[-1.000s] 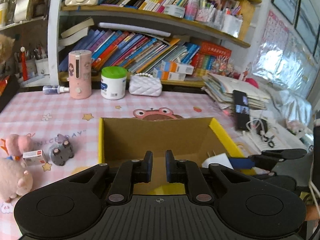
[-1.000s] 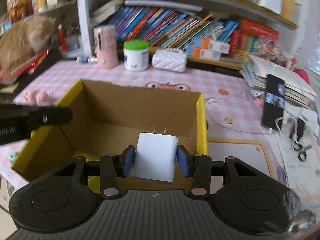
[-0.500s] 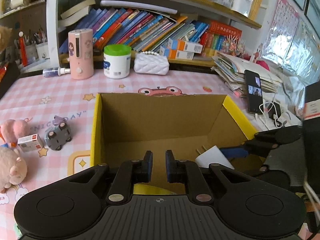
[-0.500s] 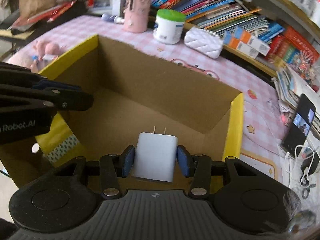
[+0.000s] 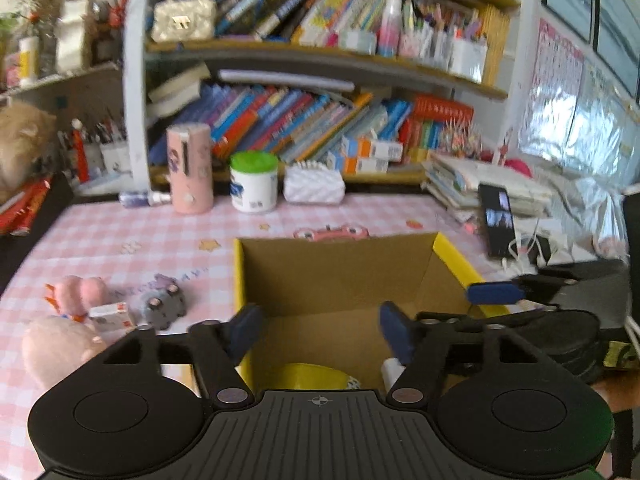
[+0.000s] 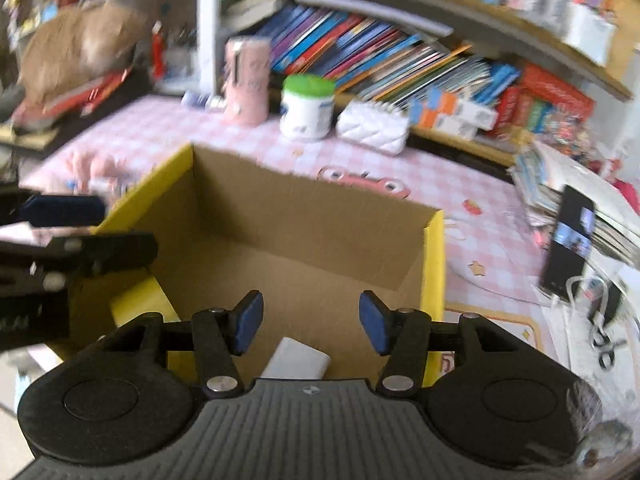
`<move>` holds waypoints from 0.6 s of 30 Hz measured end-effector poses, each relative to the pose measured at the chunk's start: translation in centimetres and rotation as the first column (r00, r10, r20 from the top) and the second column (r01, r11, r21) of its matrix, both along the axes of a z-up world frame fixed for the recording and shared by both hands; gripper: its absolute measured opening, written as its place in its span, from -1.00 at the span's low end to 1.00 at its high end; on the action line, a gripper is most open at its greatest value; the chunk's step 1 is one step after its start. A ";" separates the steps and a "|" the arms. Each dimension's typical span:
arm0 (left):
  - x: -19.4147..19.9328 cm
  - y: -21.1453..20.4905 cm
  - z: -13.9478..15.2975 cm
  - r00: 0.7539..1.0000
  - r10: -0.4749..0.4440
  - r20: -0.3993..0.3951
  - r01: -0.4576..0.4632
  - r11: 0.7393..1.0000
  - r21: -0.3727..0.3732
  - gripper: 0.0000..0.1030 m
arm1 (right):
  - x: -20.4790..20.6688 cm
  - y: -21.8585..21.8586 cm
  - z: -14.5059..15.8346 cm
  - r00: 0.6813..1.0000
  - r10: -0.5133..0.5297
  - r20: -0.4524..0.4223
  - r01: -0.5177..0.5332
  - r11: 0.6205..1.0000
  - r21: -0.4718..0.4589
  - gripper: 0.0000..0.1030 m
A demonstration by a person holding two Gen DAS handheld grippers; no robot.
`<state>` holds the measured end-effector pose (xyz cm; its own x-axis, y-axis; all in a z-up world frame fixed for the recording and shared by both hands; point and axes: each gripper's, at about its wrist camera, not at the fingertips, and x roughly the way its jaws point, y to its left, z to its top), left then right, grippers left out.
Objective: Organize objects
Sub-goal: 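Lower and open right tool releasing charger in box while left tool drops tape inside, then withdraw both open tools from the box back toward the remaining table items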
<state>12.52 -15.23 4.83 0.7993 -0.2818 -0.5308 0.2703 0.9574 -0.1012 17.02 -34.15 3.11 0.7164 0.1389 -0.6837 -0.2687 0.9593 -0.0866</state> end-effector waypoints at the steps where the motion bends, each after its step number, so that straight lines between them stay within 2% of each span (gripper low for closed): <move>1: -0.6 0.4 0.2 1.000 0.007 0.020 -0.007 1.000 -0.003 0.51 | -0.8 0.0 0.5 0.999 -0.025 0.023 0.024 1.000 0.011 0.02; 3: -1.6 1.2 0.3 0.999 0.022 0.043 -0.022 1.000 -0.012 0.69 | -2.5 0.1 1.4 0.995 -0.080 0.063 0.078 0.996 0.035 0.03; 5: -2.5 2.2 0.1 0.998 0.028 0.048 -0.026 0.999 -0.040 0.71 | -4.4 0.2 2.1 0.984 -0.152 0.091 0.147 0.987 0.064 0.03; 10: -4.7 4.6 -1.4 0.999 0.033 -0.002 -0.033 0.995 -0.096 0.72 | -9.1 0.6 2.3 0.942 -0.315 0.117 0.304 0.947 0.107 0.03; 13: -6.2 5.8 -2.4 0.999 0.024 -0.031 -0.026 0.997 -0.070 0.72 | -11.4 1.6 1.4 0.920 -0.376 0.108 0.366 0.925 0.099 0.03; 18: -8.2 7.9 -3.9 0.996 0.031 -0.083 -0.029 0.999 0.027 0.72 | -14.7 4.4 -0.7 0.904 -0.427 0.031 0.423 0.901 0.097 0.03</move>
<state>4.33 -7.33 0.94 0.7600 -0.2433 -0.6026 0.2328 0.9677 -0.0971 2.31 -29.76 2.41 0.7534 -0.1300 -0.6446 0.1687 0.9857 -0.0017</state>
